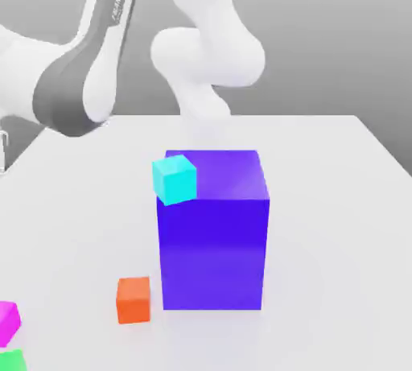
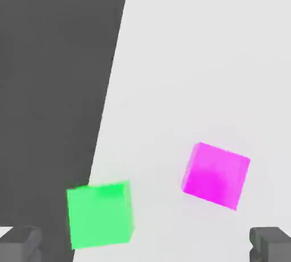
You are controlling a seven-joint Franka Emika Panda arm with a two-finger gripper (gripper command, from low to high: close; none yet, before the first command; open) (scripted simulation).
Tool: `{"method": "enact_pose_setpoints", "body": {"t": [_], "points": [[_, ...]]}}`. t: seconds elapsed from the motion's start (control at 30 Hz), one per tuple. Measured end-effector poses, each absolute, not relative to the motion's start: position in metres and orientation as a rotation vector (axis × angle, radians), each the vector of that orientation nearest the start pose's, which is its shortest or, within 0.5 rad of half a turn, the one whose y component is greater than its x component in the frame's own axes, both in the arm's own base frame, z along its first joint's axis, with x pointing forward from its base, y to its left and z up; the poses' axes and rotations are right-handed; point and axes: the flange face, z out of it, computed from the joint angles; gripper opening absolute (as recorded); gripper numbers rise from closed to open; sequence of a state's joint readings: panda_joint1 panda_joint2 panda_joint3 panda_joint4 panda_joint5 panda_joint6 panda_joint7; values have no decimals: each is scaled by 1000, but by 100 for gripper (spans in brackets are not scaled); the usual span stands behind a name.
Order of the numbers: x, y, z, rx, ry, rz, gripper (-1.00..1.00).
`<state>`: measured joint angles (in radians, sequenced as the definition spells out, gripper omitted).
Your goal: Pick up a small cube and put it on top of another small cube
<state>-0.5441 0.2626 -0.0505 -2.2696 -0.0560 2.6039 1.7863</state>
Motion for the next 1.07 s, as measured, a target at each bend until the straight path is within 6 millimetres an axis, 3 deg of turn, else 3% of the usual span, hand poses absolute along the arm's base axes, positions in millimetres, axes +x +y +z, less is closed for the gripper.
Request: {"method": "enact_pose_setpoints", "body": {"t": [0.1, 0.23, 0.27, 0.47, 0.53, 0.63, 0.8, 0.87, 0.93, 0.97, 1.07], "points": [[433, -322, 200, -1034, 2965, -27, 0], [428, -326, 140, -983, 2983, -2, 0], [428, -326, 131, -982, 2984, -1, -100], [428, -326, 127, -981, 2983, -3, -100], [428, -326, 142, -979, 2983, -3, -100], [428, -326, 182, -981, 2983, -2, -100], [505, -286, 232, -1147, 2923, -2, -100], [521, -276, 222, -1179, 2910, -2, -100], [524, -274, 193, -1188, 2906, -2, -100], [525, -273, 184, -1190, 2906, -2, 100], [525, -273, 184, -1190, 2906, -2, 100]]}}
